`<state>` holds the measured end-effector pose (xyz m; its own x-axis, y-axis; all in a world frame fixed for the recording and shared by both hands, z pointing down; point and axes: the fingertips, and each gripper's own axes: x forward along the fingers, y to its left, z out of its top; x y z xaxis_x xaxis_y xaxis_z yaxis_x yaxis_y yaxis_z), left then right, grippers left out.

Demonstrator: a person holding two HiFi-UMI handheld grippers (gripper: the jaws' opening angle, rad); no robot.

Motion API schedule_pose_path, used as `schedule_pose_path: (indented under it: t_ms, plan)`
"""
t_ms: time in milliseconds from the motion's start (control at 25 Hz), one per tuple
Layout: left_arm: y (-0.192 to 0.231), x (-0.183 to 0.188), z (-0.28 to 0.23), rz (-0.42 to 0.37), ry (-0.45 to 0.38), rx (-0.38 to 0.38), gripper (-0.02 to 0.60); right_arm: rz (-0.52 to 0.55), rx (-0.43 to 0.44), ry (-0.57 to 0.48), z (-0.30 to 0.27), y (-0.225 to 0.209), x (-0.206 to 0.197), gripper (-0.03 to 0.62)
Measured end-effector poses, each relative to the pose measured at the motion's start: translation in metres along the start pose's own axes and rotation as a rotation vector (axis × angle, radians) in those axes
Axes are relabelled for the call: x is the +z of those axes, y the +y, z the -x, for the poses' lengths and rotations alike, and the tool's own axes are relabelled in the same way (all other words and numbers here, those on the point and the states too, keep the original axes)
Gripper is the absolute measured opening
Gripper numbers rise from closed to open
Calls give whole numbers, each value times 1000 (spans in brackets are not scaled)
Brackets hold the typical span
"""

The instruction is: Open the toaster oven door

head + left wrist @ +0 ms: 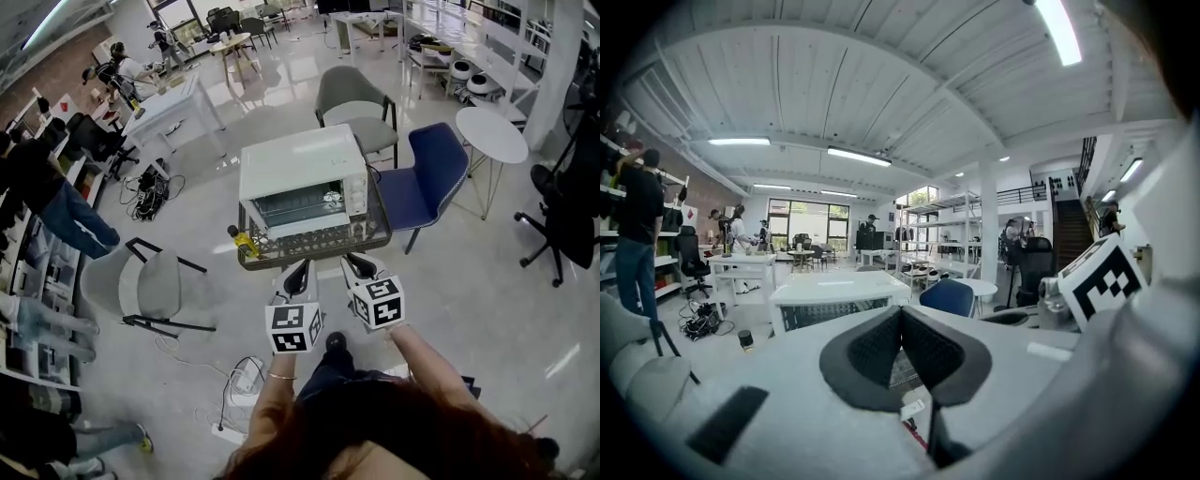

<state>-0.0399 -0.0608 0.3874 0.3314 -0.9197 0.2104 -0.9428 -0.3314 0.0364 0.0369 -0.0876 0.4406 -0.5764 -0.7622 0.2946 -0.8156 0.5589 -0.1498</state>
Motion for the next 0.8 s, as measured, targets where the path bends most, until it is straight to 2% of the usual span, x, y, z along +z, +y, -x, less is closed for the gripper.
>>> schedule_pose_path:
  t_ms: [160,800]
  plan:
    - [2,9,5,-10,-7,-2,15,41,1,-19,2,8,13,29]
    - [8,27,26,-8,-48,9,15,58,-28,-90,22,14,41,6]
